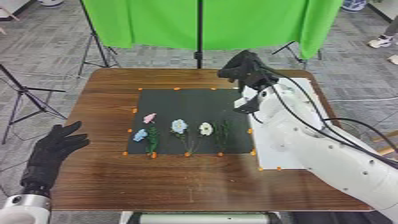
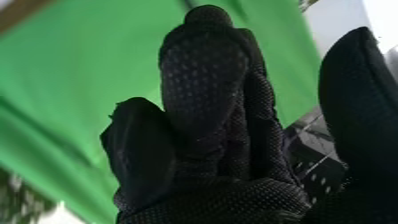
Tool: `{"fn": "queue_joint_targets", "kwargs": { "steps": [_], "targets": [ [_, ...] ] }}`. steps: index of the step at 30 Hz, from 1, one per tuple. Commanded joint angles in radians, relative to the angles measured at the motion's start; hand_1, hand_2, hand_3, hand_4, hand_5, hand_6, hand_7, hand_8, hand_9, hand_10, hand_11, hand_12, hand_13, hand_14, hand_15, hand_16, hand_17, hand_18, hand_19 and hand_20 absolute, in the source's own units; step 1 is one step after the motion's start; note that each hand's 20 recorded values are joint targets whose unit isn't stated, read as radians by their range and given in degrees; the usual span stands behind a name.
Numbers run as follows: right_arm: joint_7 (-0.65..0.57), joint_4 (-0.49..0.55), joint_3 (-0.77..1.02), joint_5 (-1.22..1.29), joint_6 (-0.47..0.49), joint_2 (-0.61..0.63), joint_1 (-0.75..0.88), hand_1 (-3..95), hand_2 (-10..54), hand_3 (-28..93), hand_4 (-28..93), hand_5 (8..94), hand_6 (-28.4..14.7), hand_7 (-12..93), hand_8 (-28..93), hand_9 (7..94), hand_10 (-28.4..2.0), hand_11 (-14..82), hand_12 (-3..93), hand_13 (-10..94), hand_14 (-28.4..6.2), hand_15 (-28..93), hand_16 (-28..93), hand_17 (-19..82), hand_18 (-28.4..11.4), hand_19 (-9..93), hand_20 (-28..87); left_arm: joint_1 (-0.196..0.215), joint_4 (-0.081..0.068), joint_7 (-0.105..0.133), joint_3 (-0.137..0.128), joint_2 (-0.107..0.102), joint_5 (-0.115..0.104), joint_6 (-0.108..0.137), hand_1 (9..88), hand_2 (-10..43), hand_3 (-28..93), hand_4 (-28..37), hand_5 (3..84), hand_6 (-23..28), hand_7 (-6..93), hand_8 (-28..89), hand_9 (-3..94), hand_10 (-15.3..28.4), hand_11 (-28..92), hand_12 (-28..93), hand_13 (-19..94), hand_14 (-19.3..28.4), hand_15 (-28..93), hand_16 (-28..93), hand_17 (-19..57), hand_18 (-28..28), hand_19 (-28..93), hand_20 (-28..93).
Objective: Arrange flowers
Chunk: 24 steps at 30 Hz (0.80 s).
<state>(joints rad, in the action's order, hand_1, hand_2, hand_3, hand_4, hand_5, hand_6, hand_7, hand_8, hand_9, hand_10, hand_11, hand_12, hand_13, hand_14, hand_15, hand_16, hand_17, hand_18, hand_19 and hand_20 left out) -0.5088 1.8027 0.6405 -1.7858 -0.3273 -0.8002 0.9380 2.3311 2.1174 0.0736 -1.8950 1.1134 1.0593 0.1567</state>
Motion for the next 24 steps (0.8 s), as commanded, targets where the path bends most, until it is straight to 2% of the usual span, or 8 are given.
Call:
{"fn": "queue_joint_targets", "kwargs": {
  "steps": [1,5,12,19,24],
  "targets": [
    [-0.101,-0.186,-0.036,-0.297,0.01,0.123,-0.047,33.6,-9.0,65,-13,66.4,-1.7,15,-9,76.8,-15.1,15.6,18.7,91,-4.4,48,35,60,-14.8,93,46,0.018,0.005,-0.004,-0.004,0.007,0.007,-0.006,16.4,25.1,59,-28.3,45.1,6.4,7.9,-6,49.0,16.8,18,9,41,20.8,23,-4,7.7,16.2,20,17],
    [-0.138,-0.27,-0.018,-0.348,0.091,0.144,-0.038,31.9,-9.4,64,-13,65.0,-2.0,15,-9,75.3,-15.5,16.2,19.3,90,-4.8,49,35,59,-15.1,93,46,0.029,0.009,0.003,-0.007,0.018,0.006,-0.002,16.6,25.1,58,-28.3,45.0,6.2,8.0,-6,49.0,16.9,18,9,41,20.7,23,-4,7.7,16.2,20,17],
    [-0.183,-0.376,-0.034,-0.414,0.145,0.157,-0.037,30.3,-9.5,64,-13,64.7,-2.0,15,-9,75.8,-15.7,18.6,21.1,89,-5.5,51,35,59,-15.9,93,47,0.017,0.006,0.001,0.0,0.014,0.006,-0.004,16.6,25.2,58,-28.3,45.1,6.3,7.9,-6,49.0,16.8,18,9,41,20.7,23,-4,7.6,16.3,20,17],
    [-0.202,-0.423,-0.029,-0.416,0.211,0.166,-0.027,29.7,-9.5,64,-13,65.1,-1.3,15,-9,76.0,-15.5,20.0,22.0,89,-5.7,53,34,59,-16.1,93,48,0.025,0.009,0.0,-0.003,0.022,0.006,-0.006,16.6,25.1,58,-28.3,45.1,6.2,7.9,-6,49.0,16.8,18,9,41,20.7,23,-4,7.7,16.2,20,17],
    [-0.203,-0.436,-0.006,-0.38,0.225,0.152,0.009,30.3,-9.5,64,-13,64.7,-0.7,15,-9,76.2,-15.4,20.3,22.3,88,-5.7,53,34,59,-16.3,93,48,0.022,0.007,-0.001,-0.001,0.024,0.005,-0.005,16.6,25.1,58,-28.3,45.0,6.1,8.0,-6,49.0,16.9,18,9,41,20.7,23,-4,7.7,16.2,20,17]
  ]
}}
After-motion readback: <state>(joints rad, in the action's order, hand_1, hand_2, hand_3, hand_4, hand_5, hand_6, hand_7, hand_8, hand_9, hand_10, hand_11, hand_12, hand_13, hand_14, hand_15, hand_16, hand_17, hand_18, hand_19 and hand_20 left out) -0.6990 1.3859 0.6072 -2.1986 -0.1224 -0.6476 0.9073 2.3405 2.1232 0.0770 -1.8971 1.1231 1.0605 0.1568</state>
